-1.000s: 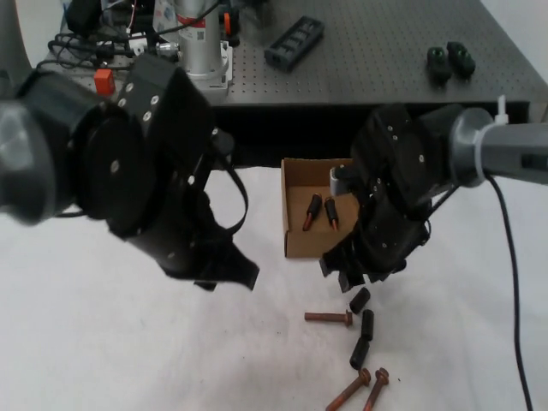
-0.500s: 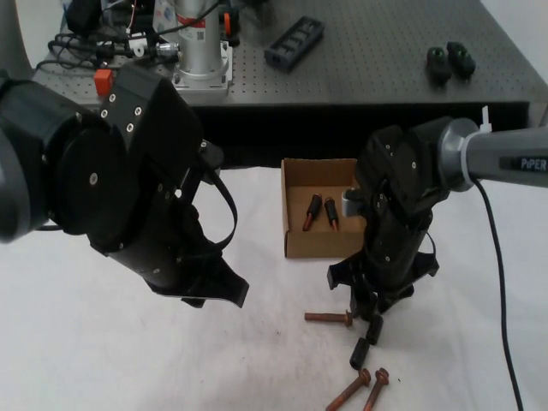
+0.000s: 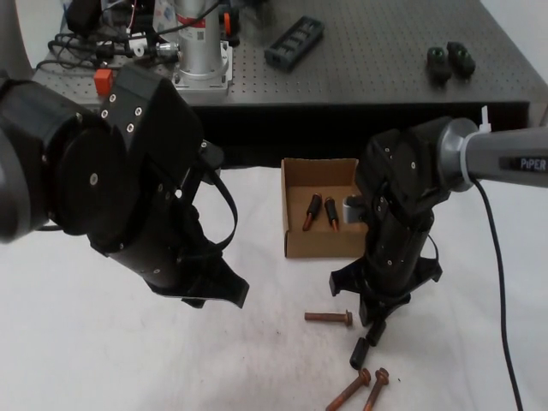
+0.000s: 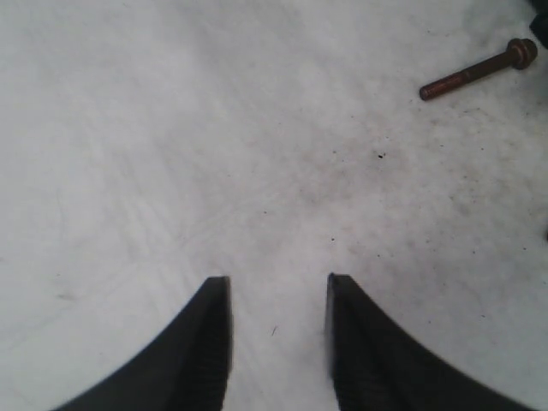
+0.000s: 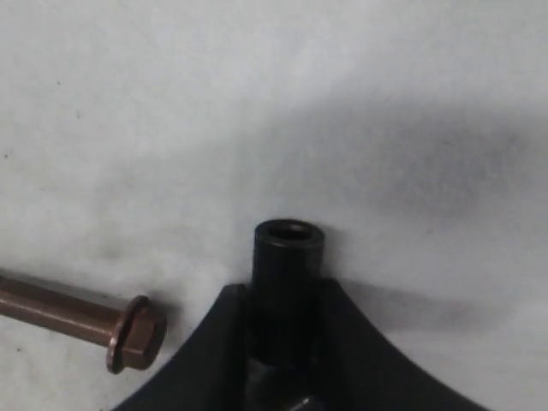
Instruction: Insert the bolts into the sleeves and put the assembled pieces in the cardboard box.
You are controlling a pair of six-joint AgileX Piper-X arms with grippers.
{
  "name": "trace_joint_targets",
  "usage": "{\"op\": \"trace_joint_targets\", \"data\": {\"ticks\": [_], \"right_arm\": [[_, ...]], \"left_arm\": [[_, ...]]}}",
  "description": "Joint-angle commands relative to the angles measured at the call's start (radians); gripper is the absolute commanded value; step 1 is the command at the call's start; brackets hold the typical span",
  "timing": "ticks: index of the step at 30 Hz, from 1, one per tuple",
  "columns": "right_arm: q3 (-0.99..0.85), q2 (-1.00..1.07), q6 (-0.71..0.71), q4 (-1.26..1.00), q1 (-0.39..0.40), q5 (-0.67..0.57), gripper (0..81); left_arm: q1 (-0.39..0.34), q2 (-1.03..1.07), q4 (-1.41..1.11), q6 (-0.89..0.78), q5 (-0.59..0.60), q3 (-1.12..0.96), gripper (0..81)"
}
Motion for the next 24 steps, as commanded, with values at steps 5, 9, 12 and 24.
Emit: {"op": "trace_joint_targets", "data": {"ticks": [5, 9, 12, 24], "right_arm": [[-0.007, 0.005, -0.032, -0.032, 0.003, 0.009, 35.6], [-0.007, 0.005, -0.032, -0.039, 0.003, 0.017, 29.6], [-0.007, 0.005, -0.035, -0.039, 0.003, 0.023, 17.8], [-0.007, -0.08, -0.18, -0.028, -0.046, 0.029, 0.0]], "left_arm": [[0.001, -0.011, 0.004, -0.006, -0.011, -0.001, 27.2], [0.001, -0.011, 0.0, -0.006, -0.012, -0.001, 27.2], [0.001, -0.011, 0.001, -0.003, 0.0, -0.001, 27.2], [0.001, 0.115, -0.246, 0.208, 0.249, -0.001, 27.2]]}}
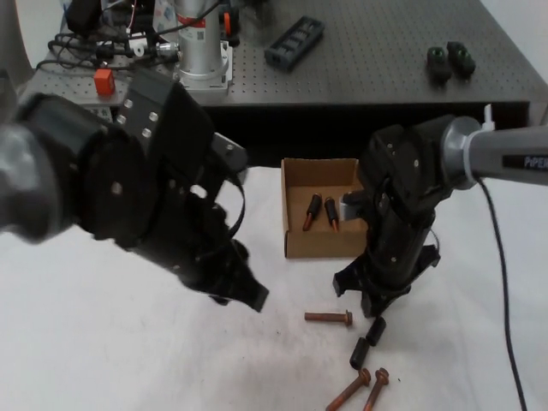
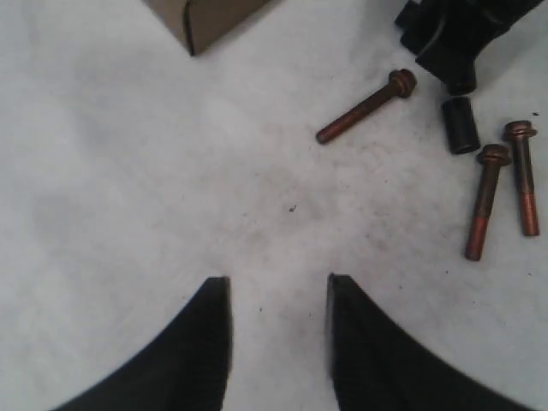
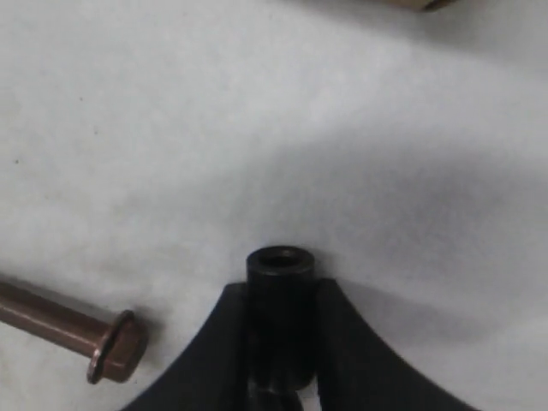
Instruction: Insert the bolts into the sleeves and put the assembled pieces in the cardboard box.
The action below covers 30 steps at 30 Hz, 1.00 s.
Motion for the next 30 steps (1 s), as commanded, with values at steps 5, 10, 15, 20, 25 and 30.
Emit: {"op": "trace_joint_targets", "data": {"ticks": [5, 10, 15, 20, 25, 30], "right_arm": [[-0.005, -0.212, -0.045, 0.062, -0.094, -0.026, 0.0], [-0.005, -0.346, -0.076, 0.136, -0.161, -0.052, 0.0], [-0.005, -0.434, -0.103, 0.162, -0.211, -0.052, 0.0], [-0.005, -0.471, -0.134, 0.177, -0.243, -0.052, 0.0], [-0.005, -0.473, -0.142, 0.197, -0.253, -0.052, 0.0], [-0.005, -0.473, -0.142, 0.196, -0.253, -0.08, 0.0]], "left_arm": [[-0.004, 0.201, -0.207, 0.168, 0.155, -0.078, 27.2], [-0.058, 0.356, -0.159, 0.349, 0.154, -0.252, 27.2], [-0.152, 0.508, -0.027, 0.515, 0.092, -0.475, 27.2], [-0.224, 0.656, 0.123, 0.638, -0.021, -0.656, 27.2], [-0.235, 0.75, 0.248, 0.688, -0.063, -0.758, 27.2], [-0.235, 0.781, 0.259, 0.713, -0.092, -0.766, 27.2]]}}
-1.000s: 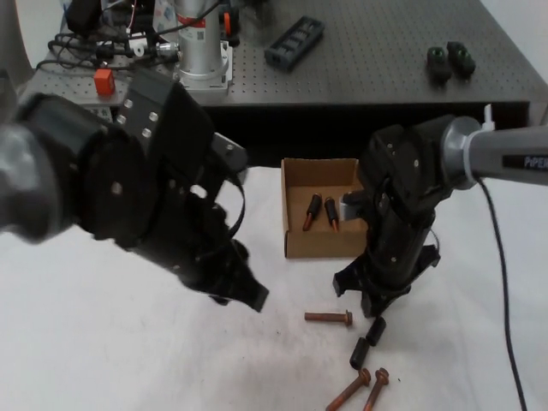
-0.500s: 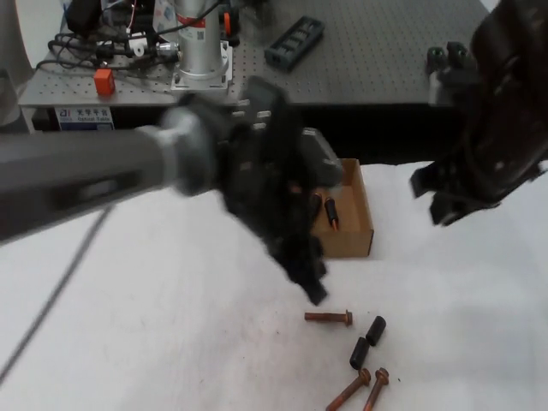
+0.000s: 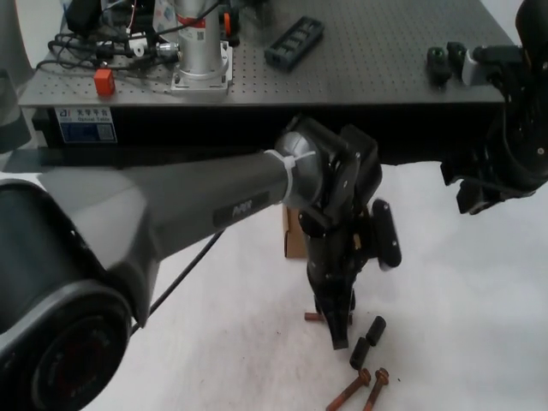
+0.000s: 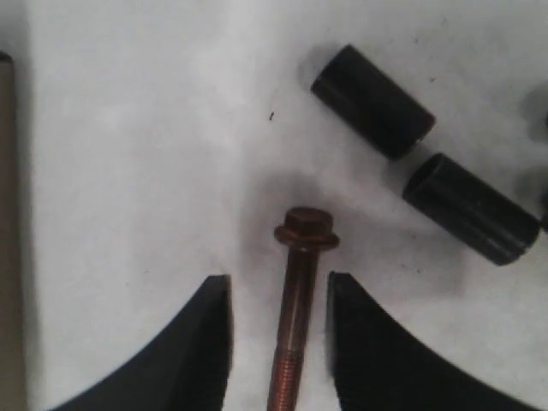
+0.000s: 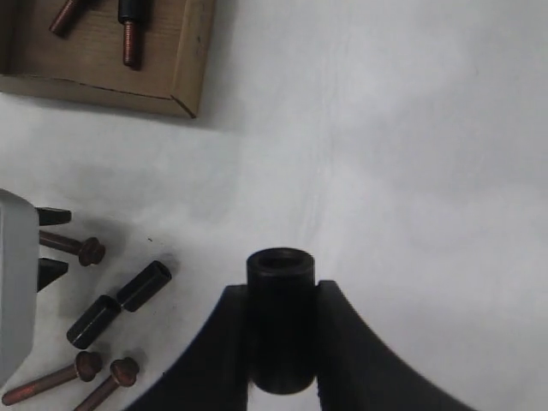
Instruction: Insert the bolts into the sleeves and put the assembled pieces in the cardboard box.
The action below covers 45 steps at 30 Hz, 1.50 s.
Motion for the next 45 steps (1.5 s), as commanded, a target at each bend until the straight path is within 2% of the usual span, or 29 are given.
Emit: {"op": "trace_joint_targets", "data": {"ticks": [1, 11, 12, 16, 17, 19, 25, 29, 31, 34, 38, 41, 45], "right_arm": [[-0.005, -0.012, -0.019, 0.001, -0.005, -0.02, 0.0], [-0.005, -0.012, -0.019, 0.008, -0.005, -0.032, 0.0], [-0.005, -0.012, -0.019, 0.01, -0.005, -0.032, 0.0], [-0.005, -0.012, -0.019, 0.011, -0.005, -0.032, 0.0], [-0.005, -0.012, -0.019, 0.011, -0.005, -0.032, 0.0], [-0.005, -0.012, -0.019, 0.011, -0.005, -0.037, 0.0], [0.011, -0.025, -0.026, 0.012, -0.005, -0.263, 0.0], [0.086, -0.091, -0.026, -0.036, -0.005, -0.373, 0.0], [0.133, -0.133, -0.026, -0.036, -0.005, -0.386, 0.0], [0.238, -0.209, -0.026, -0.072, -0.003, -0.437, 0.0], [0.41, -0.298, 0.074, -0.234, 0.01, -0.636, 0.0], [0.532, -0.353, 0.186, -0.44, 0.074, -0.726, 0.0], [0.649, -0.409, 0.341, -0.751, 0.21, -0.732, 0.0]], "left_arm": [[-0.002, 0.009, 0.012, 0.023, -0.01, -0.02, 27.2], [-0.002, 0.046, -0.01, 0.023, 0.007, -0.02, 25.6], [-0.002, 0.048, -0.007, 0.019, 0.007, -0.02, 22.8], [-0.002, 0.056, -0.012, 0.016, 0.007, -0.02, 3.0], [-0.002, 0.056, -0.019, 0.01, 0.007, -0.02, 0.5], [-0.002, 0.049, -0.033, -0.038, -0.001, -0.022, 0.4], [0.012, -0.043, -0.1, -0.236, -0.042, -0.021, 0.6], [0.084, -0.16, -0.126, -0.472, -0.027, 0.0, 0.6], [0.136, -0.229, -0.148, -0.561, 0.05, 0.043, 0.6], [0.215, -0.367, -0.268, -0.709, 0.23, 0.175, 0.6], [0.262, -0.567, -0.553, -0.894, 0.404, 0.412, 0.6], [0.262, -0.695, -0.823, -1.071, 0.497, 0.591, 0.6], [0.26, -0.789, -1.195, -1.345, 0.57, 0.777, 0.6]]}}
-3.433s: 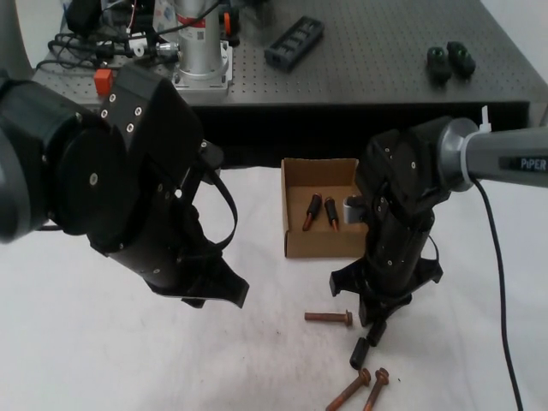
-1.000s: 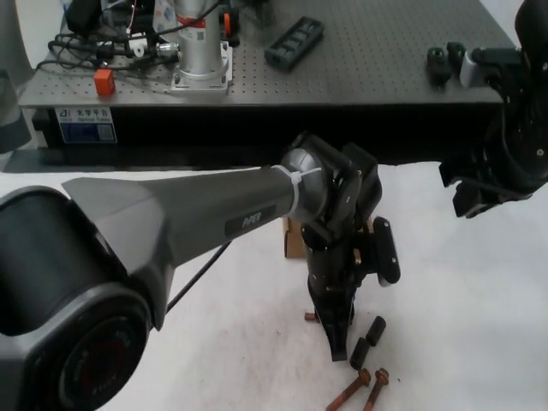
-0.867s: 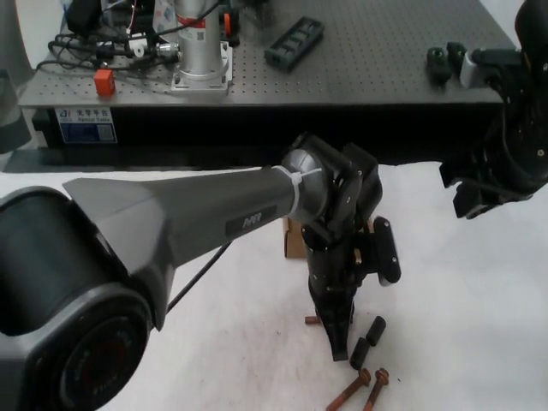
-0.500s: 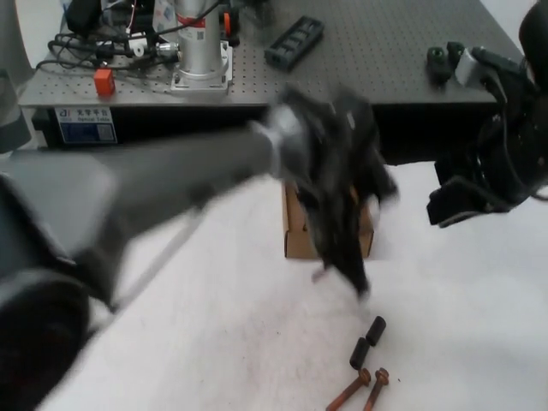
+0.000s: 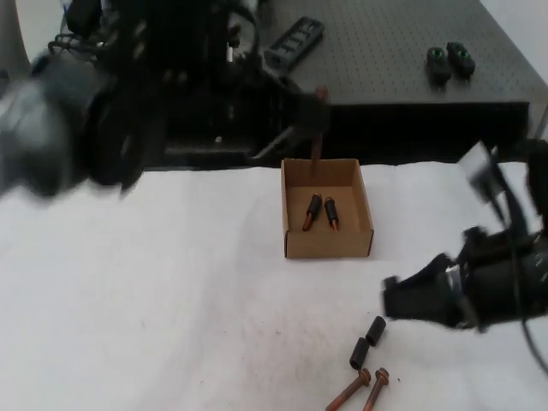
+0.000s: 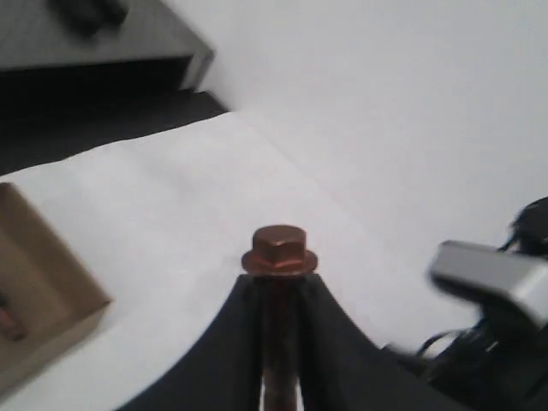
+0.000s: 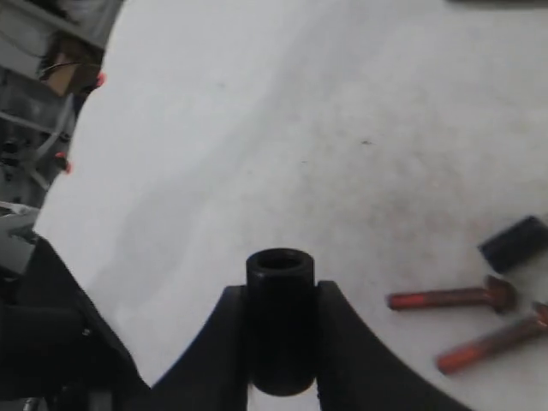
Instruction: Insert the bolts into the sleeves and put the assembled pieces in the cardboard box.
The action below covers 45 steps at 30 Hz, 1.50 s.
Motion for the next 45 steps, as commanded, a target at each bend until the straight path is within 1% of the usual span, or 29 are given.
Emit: {"op": "trace_joint_targets", "data": {"ticks": [1, 3, 5, 7, 10, 15, 21, 29, 32, 38, 45], "right_arm": [[0.028, -0.031, 0.087, -0.188, 0.055, -0.026, 0.0], [0.042, -0.032, 0.164, -0.337, 0.112, -0.005, 0.0], [0.041, -0.029, 0.197, -0.434, 0.149, 0.046, 0.0], [0.039, -0.029, 0.199, -0.512, 0.17, 0.077, 0.0], [0.039, -0.029, 0.229, -0.578, 0.176, 0.077, 0.0], [0.039, -0.029, 0.245, -0.597, 0.176, 0.073, 0.0], [0.036, -0.024, 0.245, -0.604, 0.176, 0.073, 0.0], [0.036, -0.024, 0.265, -0.604, 0.176, 0.021, 0.0], [0.036, -0.024, 0.265, -0.604, 0.176, 0.021, 0.0], [0.036, -0.024, 0.265, -0.611, 0.176, 0.029, 0.0], [0.036, -0.024, 0.263, -0.688, 0.176, 0.029, 0.0]], "left_arm": [[0.001, -0.054, -0.271, -0.205, 0.038, 0.11, 0.6], [0.001, -0.068, -0.365, -0.263, 0.046, 0.162, 0.6], [0.001, -0.071, -0.419, -0.298, 0.063, 0.189, 0.6], [0.001, -0.07, -0.431, -0.313, 0.071, 0.199, 0.6], [0.001, -0.07, -0.435, -0.313, 0.091, 0.199, 0.6], [0.001, -0.07, -0.435, -0.306, 0.116, 0.199, 0.6], [0.001, -0.07, -0.435, -0.298, 0.193, 0.199, 0.6], [0.001, -0.07, -0.435, -0.298, 0.217, 0.199, 0.6], [0.001, -0.07, -0.435, -0.298, 0.223, 0.199, 0.6], [0.001, -0.07, -0.435, -0.298, 0.306, 0.199, 0.6], [0.001, -0.07, -0.435, -0.298, 0.306, 0.199, 0.6]]}}
